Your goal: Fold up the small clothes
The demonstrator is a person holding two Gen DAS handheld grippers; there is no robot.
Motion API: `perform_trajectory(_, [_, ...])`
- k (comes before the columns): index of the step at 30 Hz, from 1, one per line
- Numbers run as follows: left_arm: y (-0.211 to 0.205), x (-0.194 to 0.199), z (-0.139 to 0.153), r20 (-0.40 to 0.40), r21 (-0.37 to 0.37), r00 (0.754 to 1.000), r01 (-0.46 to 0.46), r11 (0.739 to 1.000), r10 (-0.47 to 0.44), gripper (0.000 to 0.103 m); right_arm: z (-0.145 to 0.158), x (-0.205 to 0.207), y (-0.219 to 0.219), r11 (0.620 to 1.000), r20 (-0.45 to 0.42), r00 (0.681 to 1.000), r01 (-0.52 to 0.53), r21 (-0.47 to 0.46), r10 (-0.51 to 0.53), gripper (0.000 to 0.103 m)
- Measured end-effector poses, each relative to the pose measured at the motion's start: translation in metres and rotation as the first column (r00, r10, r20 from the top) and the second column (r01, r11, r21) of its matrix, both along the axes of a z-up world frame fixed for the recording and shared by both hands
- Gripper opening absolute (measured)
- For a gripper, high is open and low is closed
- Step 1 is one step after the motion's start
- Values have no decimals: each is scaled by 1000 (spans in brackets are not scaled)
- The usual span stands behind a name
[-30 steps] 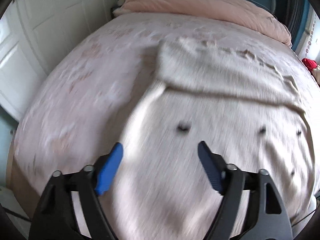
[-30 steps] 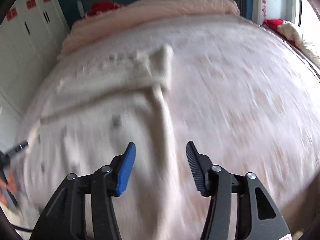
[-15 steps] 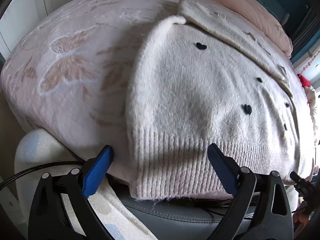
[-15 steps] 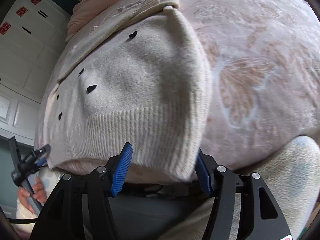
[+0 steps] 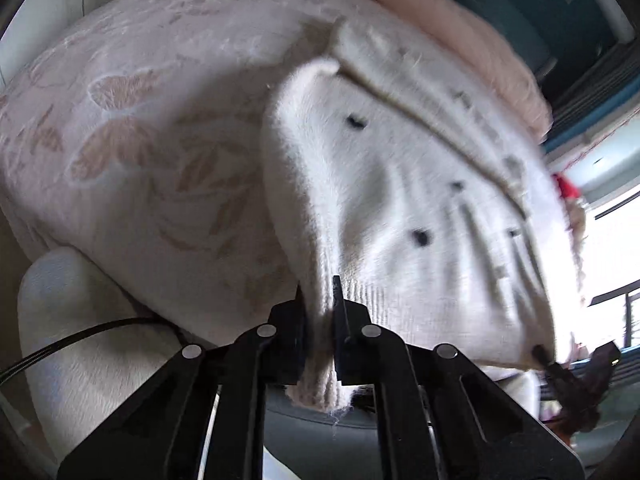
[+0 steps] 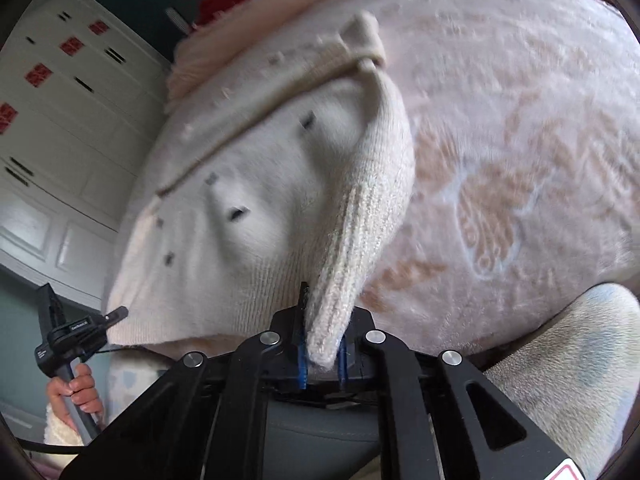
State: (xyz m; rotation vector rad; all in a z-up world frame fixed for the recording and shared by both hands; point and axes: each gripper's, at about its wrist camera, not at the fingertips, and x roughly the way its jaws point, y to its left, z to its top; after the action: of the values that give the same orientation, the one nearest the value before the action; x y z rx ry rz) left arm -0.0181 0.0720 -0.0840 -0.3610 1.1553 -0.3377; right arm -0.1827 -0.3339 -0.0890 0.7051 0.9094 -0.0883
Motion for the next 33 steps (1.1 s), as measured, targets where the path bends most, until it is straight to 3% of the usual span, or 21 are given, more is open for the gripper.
perform_trajectory(6, [-2, -28, 47, 62, 4, 992, 106, 994, -106, 6, 46, -24, 3, 998, 46, 998, -41, -41, 43, 7])
perform_trajectory(13, [16, -80, 55, -31, 39, 978, 208, 977, -207, 6, 58, -71, 19, 983, -79, 986, -155, -97, 148, 7])
perform_trajectory(17, [26, -97, 59, -71, 25, 975, 214, 977, -212, 6, 53, -97, 33, 978, -150, 972, -194, -71, 182, 7])
perform_trajectory(23, [29, -111, 77, -108, 2, 965, 241, 971, -239, 6, 62, -127, 50, 981, -183, 965, -193, -1, 190, 7])
perform_trajectory(25, [26, -107, 90, -84, 3, 967, 240, 971, -239, 6, 73, -120, 44, 983, -150, 972, -185, 5, 184, 7])
perform_trajectory(29, [13, -60, 129, 96, -9, 969, 230, 973, -228, 6, 118, -83, 3, 991, 52, 991, -119, -64, 122, 7])
perform_trajectory(30, [6, -43, 137, 142, -1, 964, 226, 974, -223, 6, 130, -64, -16, 993, 131, 987, -86, -77, 96, 7])
perform_trajectory(33, [-23, 11, 148, 252, 43, 945, 203, 978, -208, 7, 138, -10, -51, 993, 246, 968, -29, -111, 56, 7])
